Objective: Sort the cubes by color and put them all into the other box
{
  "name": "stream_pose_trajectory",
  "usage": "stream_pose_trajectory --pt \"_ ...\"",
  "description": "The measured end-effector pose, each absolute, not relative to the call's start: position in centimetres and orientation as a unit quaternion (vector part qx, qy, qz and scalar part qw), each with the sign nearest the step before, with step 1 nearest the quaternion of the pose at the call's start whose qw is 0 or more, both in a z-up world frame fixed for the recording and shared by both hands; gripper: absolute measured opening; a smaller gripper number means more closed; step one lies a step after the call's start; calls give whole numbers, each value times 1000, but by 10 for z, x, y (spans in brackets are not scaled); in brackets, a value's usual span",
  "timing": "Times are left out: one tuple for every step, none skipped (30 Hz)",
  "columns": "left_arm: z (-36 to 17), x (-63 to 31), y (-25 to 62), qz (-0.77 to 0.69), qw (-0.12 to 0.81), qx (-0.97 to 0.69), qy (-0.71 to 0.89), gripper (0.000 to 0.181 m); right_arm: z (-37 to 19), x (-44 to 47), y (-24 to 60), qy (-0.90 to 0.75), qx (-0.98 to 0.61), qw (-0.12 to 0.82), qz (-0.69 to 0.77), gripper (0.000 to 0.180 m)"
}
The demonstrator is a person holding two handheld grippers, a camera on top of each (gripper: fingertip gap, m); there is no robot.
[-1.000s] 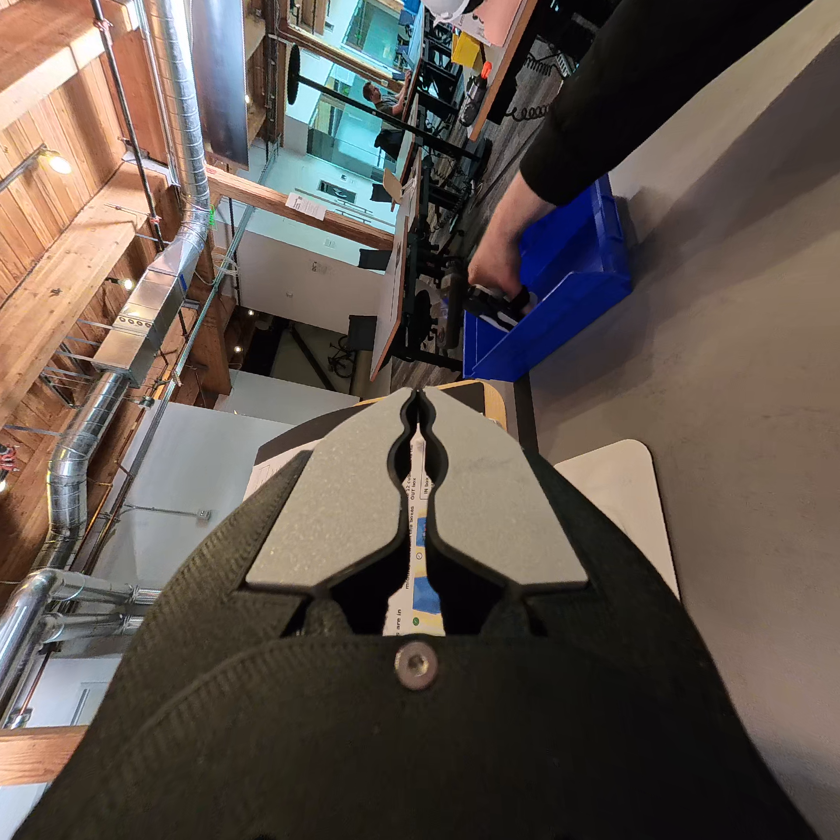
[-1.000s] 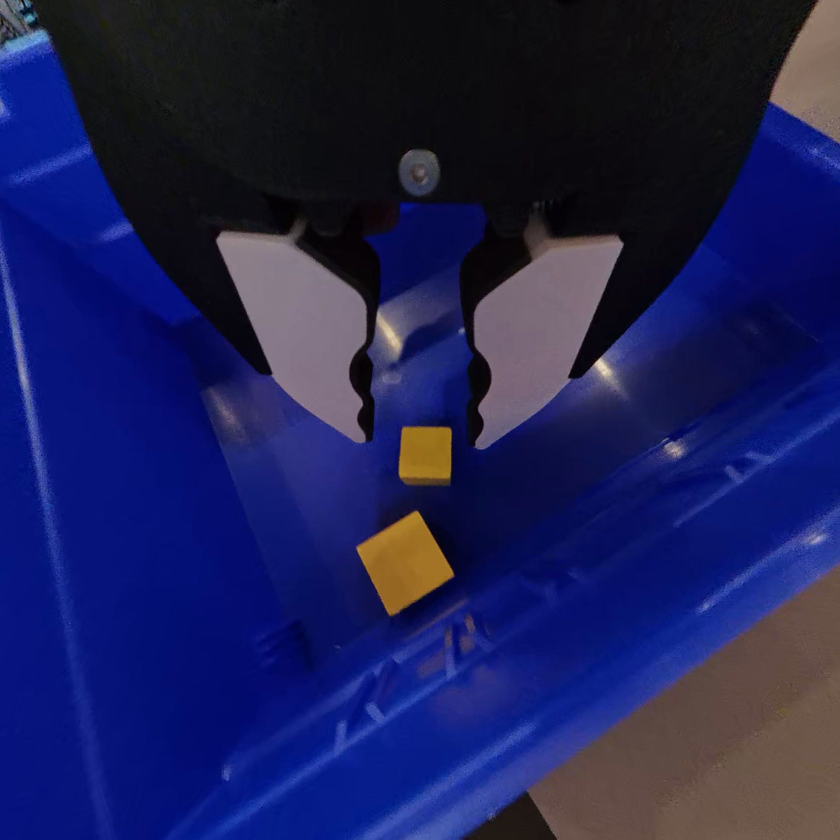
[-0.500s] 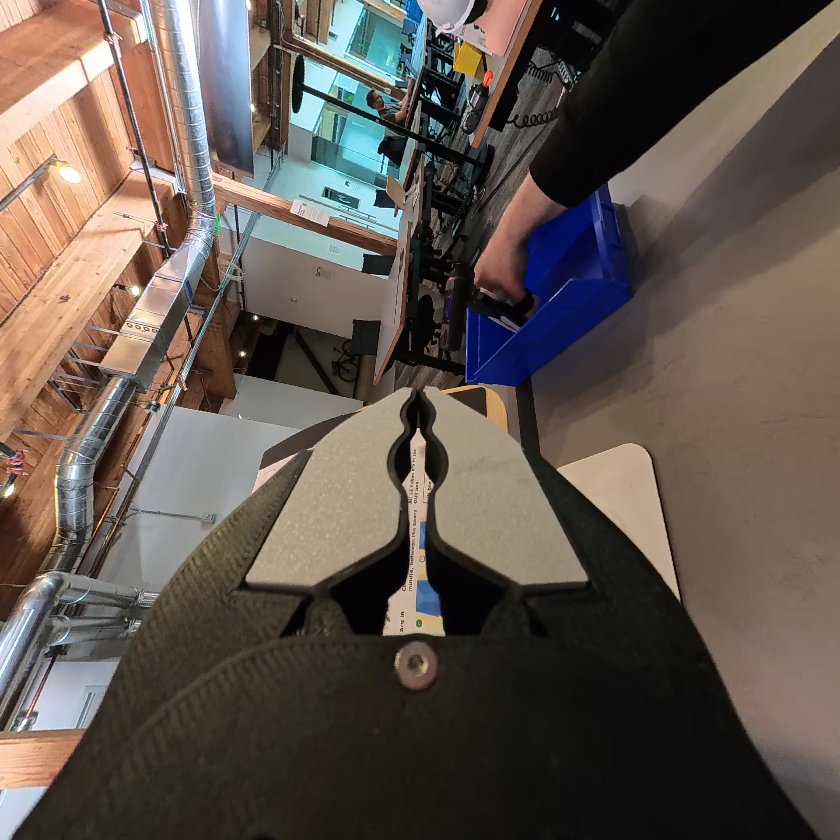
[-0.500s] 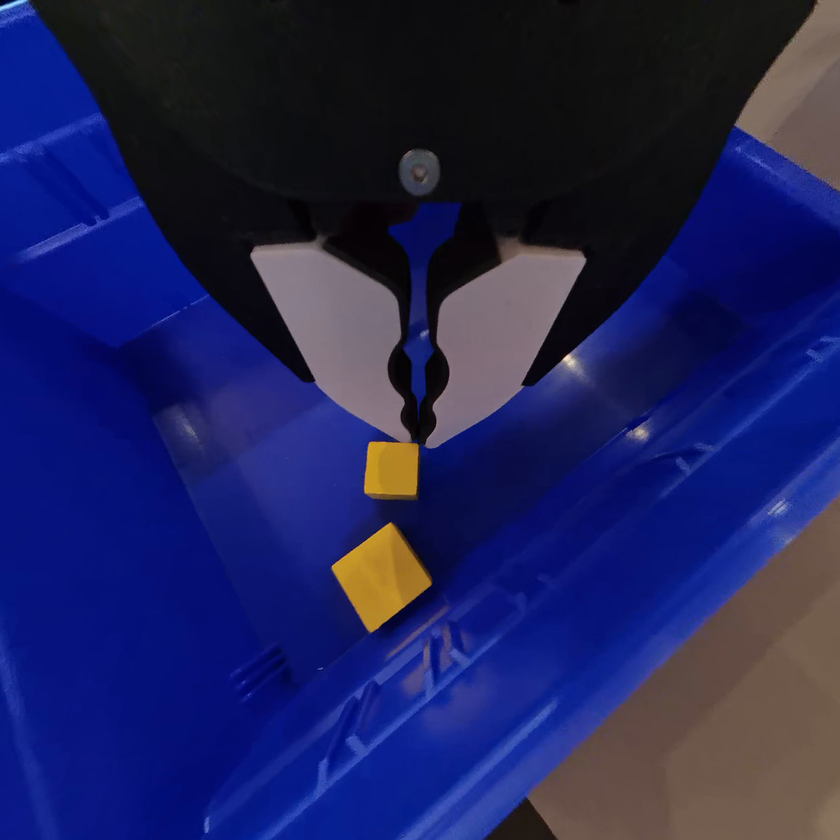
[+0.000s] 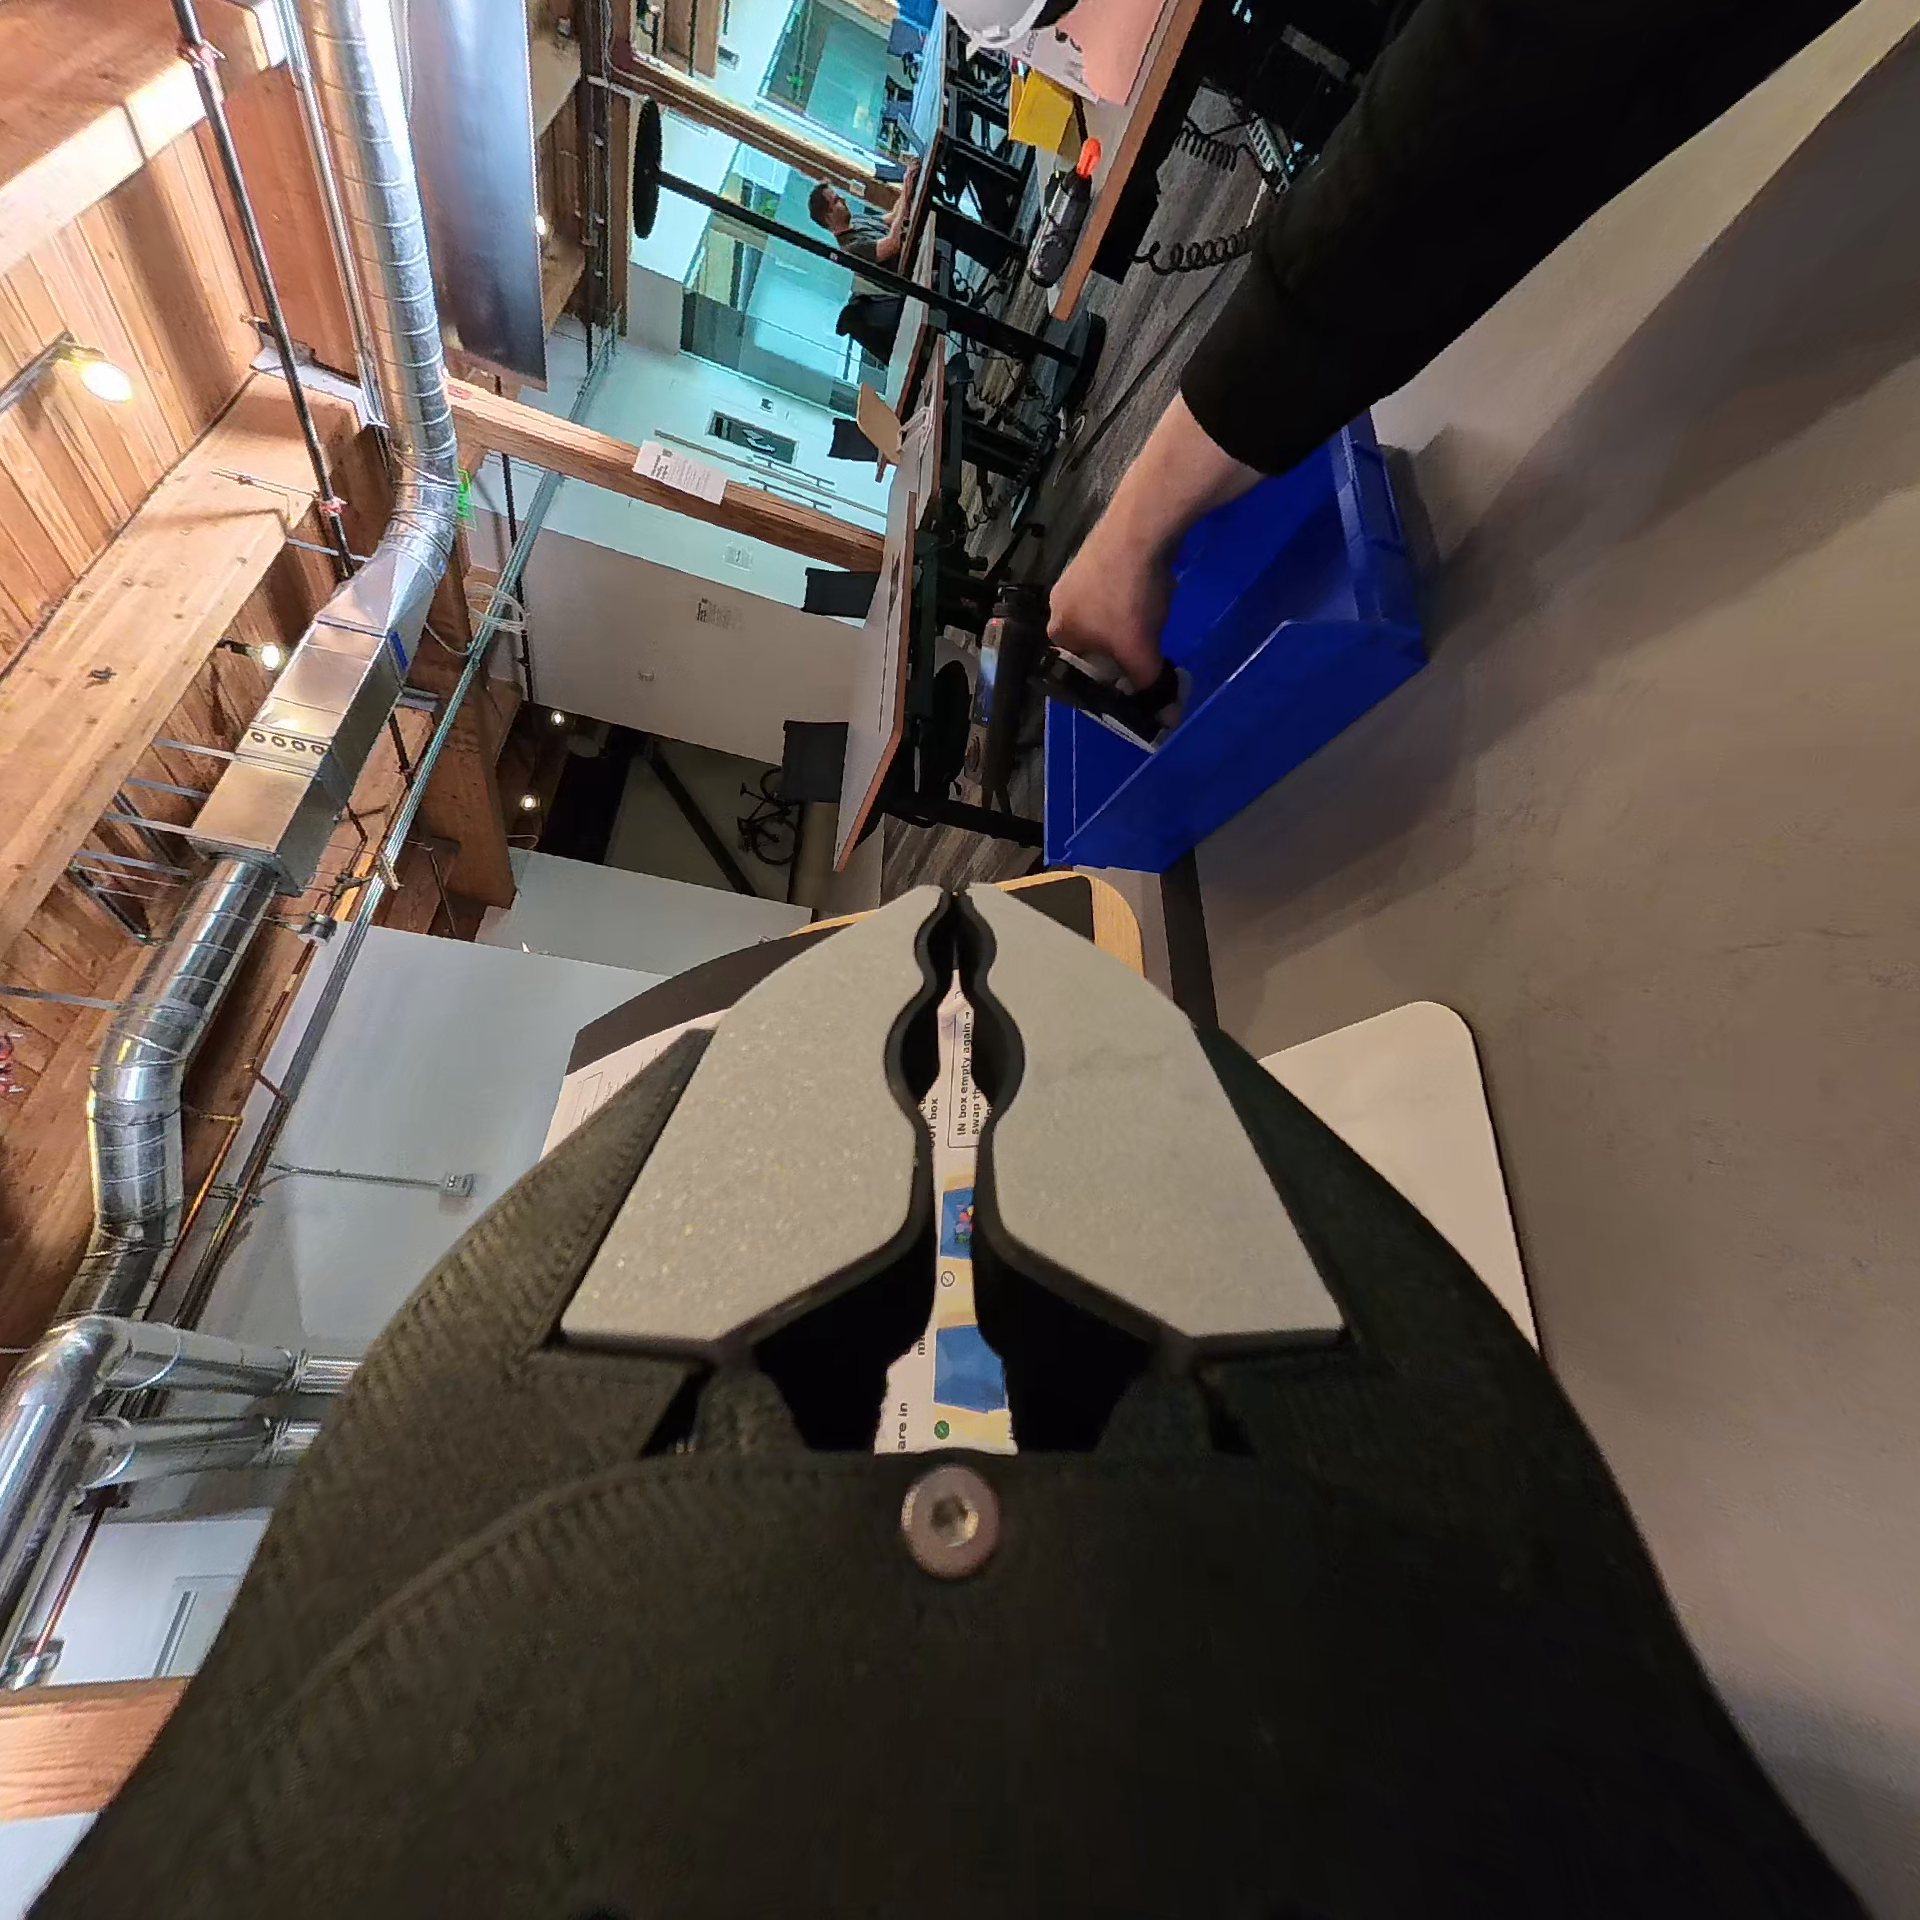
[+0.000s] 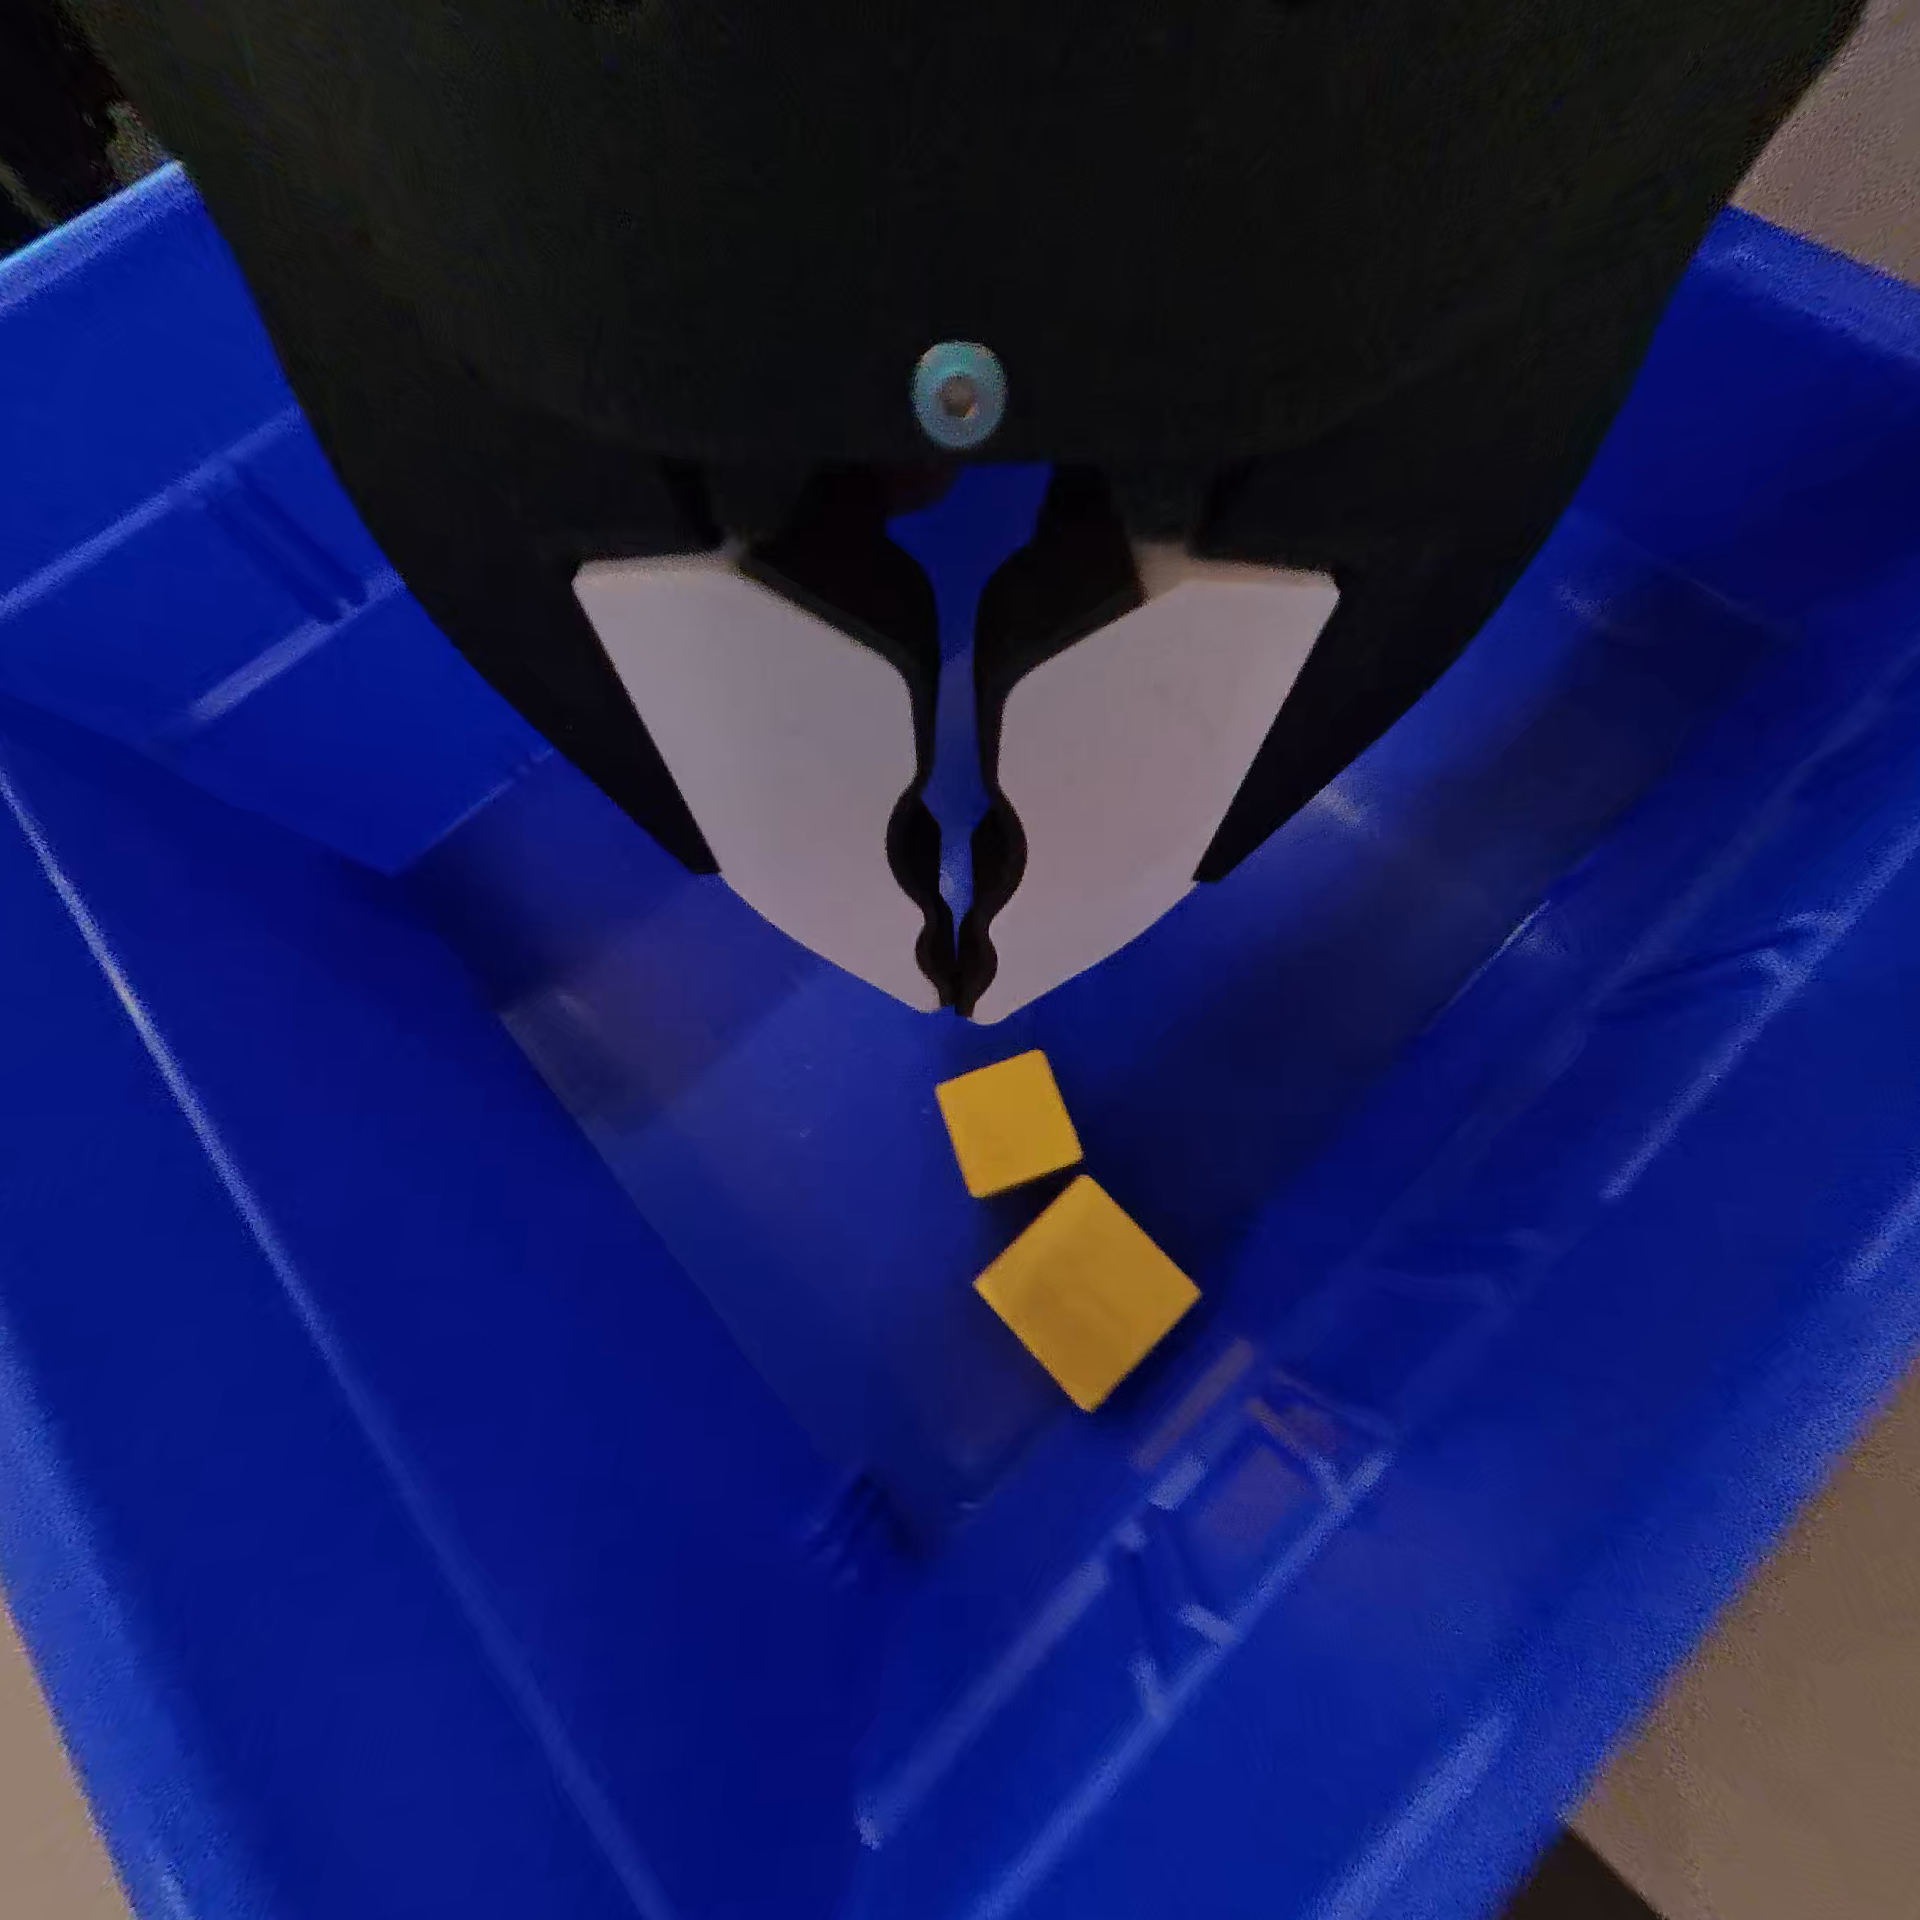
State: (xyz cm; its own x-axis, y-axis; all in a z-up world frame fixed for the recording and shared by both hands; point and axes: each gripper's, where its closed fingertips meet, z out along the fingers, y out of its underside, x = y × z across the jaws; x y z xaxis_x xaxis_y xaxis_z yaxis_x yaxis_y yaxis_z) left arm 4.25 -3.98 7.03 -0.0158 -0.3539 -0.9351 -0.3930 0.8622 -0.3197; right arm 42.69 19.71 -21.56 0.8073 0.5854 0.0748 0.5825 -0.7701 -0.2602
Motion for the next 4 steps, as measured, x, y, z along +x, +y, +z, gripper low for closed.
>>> stream_pose_trajectory --pt "70 43 -40 15 650 -263 713 0 -217 430 198 -304 -943 132 0 0" --pt "69 43 -39 16 649 -263 714 0 -220 429 197 -304 -944 128 4 0" --pt "69 44 -39 16 648 -263 714 0 -222 426 197 -305 -944 129 10 0" --pt "68 44 -40 17 648 -262 715 0 -223 424 198 -304 -944 131 12 0"
